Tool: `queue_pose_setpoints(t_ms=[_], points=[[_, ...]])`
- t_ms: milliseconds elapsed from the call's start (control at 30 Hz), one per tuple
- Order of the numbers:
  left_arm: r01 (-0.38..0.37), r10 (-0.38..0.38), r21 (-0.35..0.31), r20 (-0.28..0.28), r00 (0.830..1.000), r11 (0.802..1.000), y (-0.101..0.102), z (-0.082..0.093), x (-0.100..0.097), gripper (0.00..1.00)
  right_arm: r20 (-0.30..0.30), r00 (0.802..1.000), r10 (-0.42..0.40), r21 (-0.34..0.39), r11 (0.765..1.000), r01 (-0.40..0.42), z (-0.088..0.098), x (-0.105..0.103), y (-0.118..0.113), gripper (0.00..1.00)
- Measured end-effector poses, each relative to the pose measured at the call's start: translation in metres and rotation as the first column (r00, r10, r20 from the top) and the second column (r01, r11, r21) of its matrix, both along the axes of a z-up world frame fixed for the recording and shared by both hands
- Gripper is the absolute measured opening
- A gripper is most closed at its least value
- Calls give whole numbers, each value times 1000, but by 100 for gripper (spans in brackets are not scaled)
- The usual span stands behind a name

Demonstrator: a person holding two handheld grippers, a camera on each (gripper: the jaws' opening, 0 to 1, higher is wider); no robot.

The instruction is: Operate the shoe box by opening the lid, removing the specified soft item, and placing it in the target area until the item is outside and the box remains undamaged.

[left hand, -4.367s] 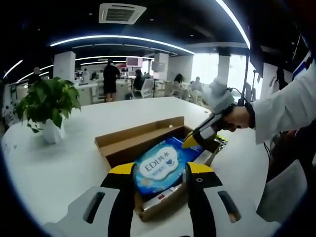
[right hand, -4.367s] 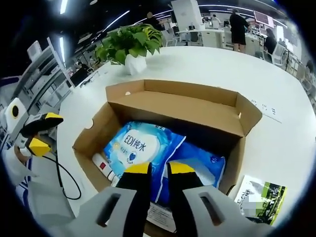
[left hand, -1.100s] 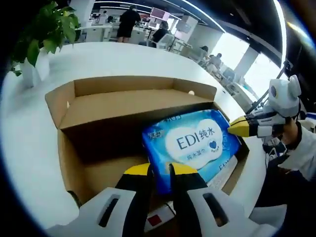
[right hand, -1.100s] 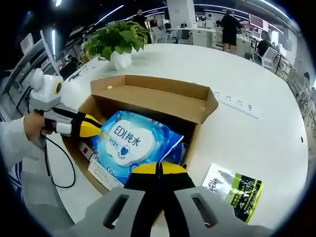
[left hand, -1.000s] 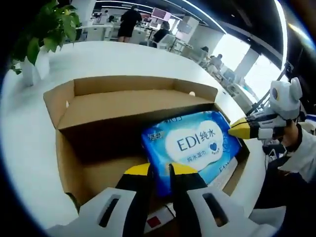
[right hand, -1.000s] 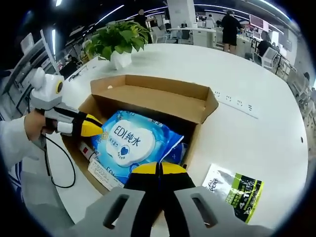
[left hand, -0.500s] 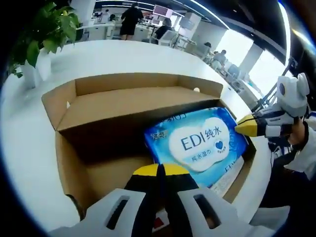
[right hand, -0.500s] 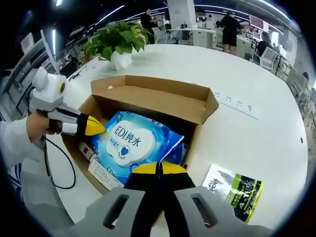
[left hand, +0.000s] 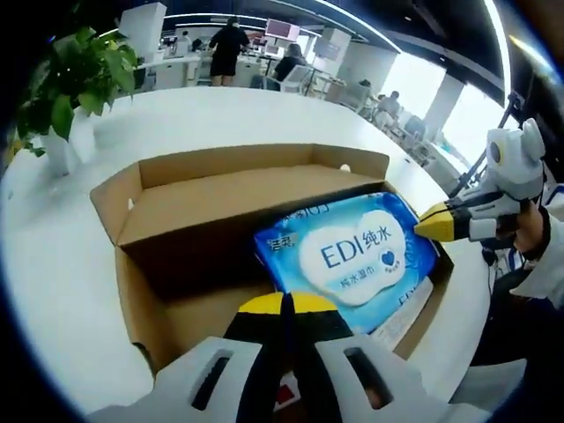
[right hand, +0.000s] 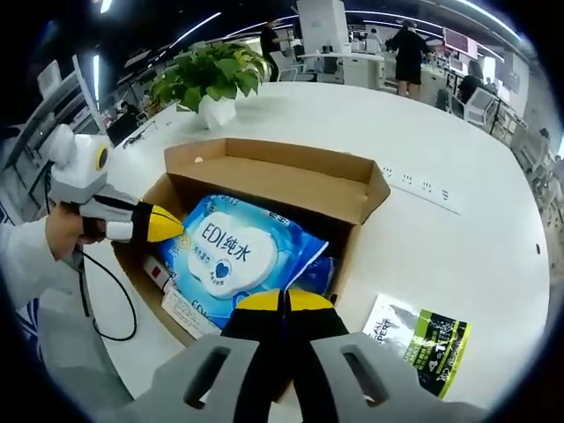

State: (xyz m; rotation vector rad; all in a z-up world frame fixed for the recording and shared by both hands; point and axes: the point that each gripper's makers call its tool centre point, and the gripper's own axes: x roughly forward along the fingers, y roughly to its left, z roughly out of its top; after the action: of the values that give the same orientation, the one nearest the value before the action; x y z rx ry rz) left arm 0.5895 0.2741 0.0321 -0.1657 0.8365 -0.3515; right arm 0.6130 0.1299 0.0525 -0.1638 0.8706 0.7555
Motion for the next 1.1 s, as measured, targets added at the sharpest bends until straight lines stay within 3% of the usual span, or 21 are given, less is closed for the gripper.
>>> queue_pose_setpoints(t_ms=[500, 1100], points=[[11, -11, 1, 43, 999, 1000, -1, 25, 1, 0, 0, 1000, -12, 28, 1000, 12, 14, 1, -5, 0], [70, -70, 3, 88, 994, 998, -36, 55, 0, 0, 11, 999, -46, 30, 999, 45, 32, 4, -39, 0]])
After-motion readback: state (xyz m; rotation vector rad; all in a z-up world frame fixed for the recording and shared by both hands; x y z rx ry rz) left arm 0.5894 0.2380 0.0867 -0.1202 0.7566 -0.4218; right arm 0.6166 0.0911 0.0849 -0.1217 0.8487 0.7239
